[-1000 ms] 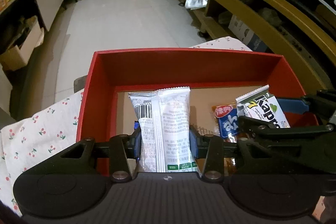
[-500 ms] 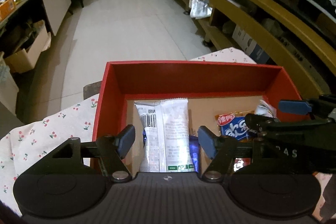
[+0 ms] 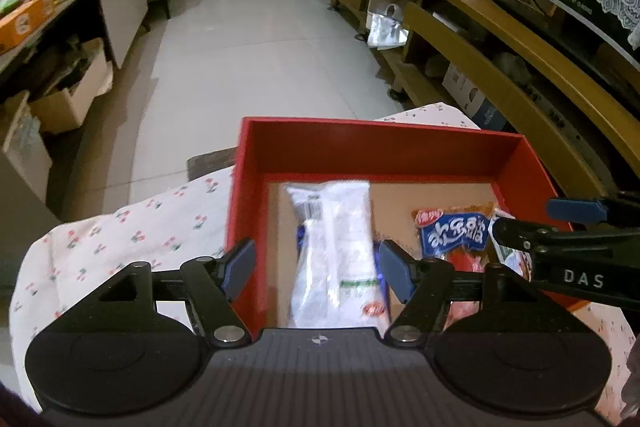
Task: Organize snacks
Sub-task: 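Open both grippers to release the packs inside the box, then grasp the gold foil packet with the left gripper while the right grasps the round bun pack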
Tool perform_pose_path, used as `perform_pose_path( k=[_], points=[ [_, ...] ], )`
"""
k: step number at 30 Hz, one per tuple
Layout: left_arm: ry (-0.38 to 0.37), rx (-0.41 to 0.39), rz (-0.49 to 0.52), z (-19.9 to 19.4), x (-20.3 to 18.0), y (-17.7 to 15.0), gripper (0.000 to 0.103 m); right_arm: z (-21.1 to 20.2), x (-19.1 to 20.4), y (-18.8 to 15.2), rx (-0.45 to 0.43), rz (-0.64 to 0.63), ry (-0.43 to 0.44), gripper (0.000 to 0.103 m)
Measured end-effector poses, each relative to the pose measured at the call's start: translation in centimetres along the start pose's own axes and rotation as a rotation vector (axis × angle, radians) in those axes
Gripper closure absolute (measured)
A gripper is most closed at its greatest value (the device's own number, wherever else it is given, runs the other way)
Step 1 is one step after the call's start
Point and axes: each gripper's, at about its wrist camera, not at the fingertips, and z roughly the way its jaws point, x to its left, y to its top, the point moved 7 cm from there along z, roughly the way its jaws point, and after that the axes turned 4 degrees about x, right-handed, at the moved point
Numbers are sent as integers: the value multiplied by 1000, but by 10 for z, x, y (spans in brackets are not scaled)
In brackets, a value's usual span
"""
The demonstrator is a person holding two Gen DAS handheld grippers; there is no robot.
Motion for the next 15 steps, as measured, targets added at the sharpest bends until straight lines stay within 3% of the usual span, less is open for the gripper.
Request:
perform_pose_path(
  k=[15],
  points=[
    [29,50,-37,-30,51,-54,25,-38,61,-53,39,-56,99,19]
  ],
)
